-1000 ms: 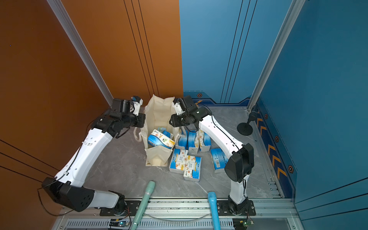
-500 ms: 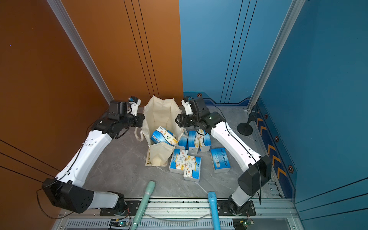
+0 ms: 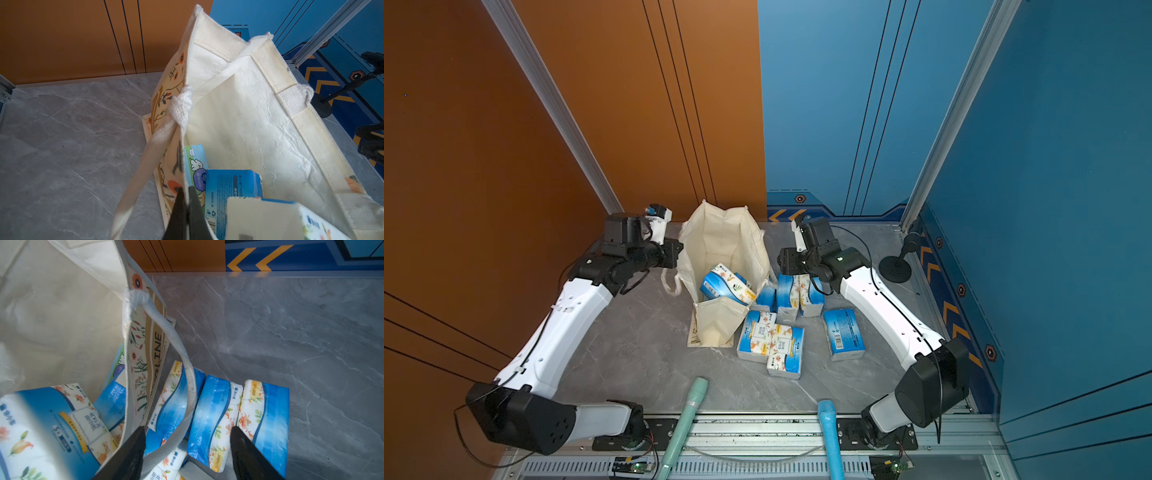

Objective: Put tissues into the canvas bag
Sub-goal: Adjust the pack of facial tissues in the canvas bag.

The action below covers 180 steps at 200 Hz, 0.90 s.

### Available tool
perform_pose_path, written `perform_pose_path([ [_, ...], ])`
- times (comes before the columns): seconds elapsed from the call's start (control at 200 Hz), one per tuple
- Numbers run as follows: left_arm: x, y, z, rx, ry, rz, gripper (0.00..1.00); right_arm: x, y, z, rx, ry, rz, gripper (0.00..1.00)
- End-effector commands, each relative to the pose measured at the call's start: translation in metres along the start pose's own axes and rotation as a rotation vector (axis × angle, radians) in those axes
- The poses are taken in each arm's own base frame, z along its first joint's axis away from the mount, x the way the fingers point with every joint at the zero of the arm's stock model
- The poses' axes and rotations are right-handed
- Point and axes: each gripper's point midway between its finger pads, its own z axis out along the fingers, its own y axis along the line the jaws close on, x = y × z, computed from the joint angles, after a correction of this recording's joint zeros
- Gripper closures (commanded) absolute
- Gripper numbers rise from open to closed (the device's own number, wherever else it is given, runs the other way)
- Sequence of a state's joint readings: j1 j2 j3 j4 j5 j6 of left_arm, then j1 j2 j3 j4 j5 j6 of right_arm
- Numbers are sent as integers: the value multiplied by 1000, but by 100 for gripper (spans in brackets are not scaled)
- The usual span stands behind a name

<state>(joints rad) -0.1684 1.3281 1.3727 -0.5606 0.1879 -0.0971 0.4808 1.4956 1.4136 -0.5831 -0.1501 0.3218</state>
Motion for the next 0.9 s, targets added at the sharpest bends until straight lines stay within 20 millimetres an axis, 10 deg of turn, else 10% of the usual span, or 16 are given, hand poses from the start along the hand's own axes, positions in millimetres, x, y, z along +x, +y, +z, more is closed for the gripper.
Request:
perform_pose_path([
  [0.0,0,0,-3,21,-16,8,100,-3,39,-25,-154,-51,-74,36],
  [0.26,0,0,-1,30,-19,1,100,-17,95,-74,-283,-179,-307,32],
  [0.896,-3,0,1,43,-19,1,100,24,157,-4,-336,125,-565,13],
])
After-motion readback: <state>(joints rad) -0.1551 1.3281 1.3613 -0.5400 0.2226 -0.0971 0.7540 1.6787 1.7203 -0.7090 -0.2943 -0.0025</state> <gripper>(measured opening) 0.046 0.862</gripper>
